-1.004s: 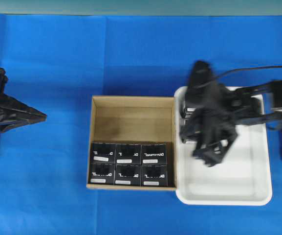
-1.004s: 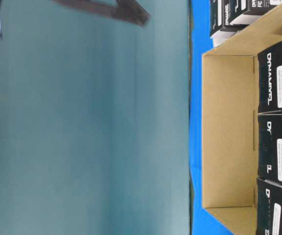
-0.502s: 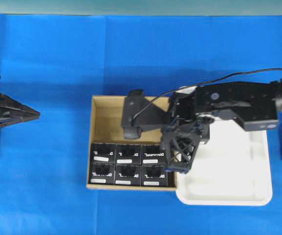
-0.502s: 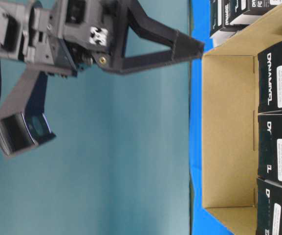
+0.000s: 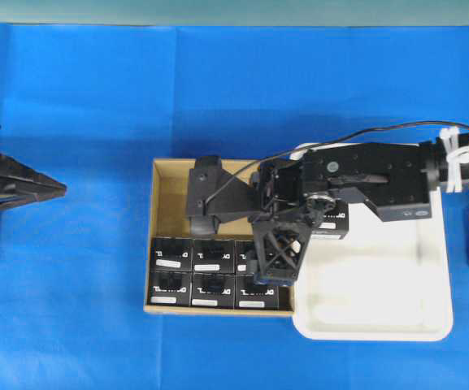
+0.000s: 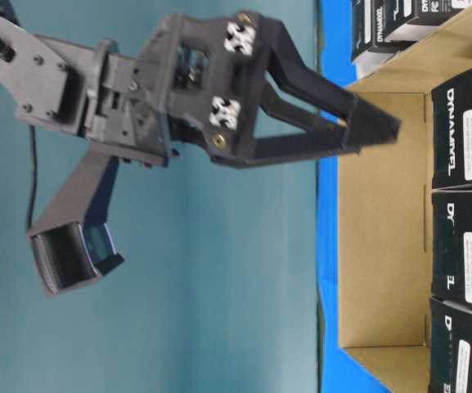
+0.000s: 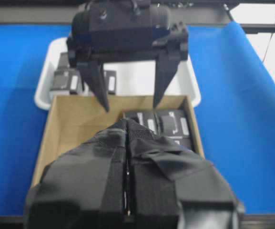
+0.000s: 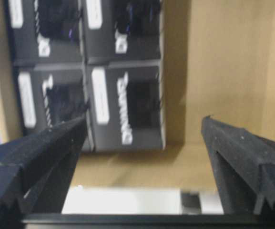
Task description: Pick the box from inside the cardboard box.
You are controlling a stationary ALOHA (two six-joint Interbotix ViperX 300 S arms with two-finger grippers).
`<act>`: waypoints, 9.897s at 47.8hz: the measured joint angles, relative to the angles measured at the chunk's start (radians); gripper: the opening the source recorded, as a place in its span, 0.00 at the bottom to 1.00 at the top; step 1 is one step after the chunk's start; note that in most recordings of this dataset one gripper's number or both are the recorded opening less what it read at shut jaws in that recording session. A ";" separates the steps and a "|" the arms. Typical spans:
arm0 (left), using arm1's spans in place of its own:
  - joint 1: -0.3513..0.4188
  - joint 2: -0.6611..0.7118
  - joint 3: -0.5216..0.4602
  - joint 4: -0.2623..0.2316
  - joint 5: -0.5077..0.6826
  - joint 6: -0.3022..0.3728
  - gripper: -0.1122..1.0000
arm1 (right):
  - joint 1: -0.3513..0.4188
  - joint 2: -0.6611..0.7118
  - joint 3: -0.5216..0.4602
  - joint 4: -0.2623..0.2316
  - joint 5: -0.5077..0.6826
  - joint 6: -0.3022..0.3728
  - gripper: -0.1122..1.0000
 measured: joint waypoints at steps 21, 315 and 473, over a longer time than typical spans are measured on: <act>0.000 0.003 -0.002 -0.002 0.003 -0.003 0.07 | 0.003 0.061 0.003 0.002 -0.029 0.000 0.99; -0.008 0.021 -0.021 0.000 -0.015 -0.028 0.07 | -0.104 -0.445 0.676 -0.048 -0.235 0.009 0.97; -0.017 0.006 -0.021 0.000 -0.012 -0.025 0.07 | 0.011 -1.203 0.761 -0.044 -0.515 0.161 0.97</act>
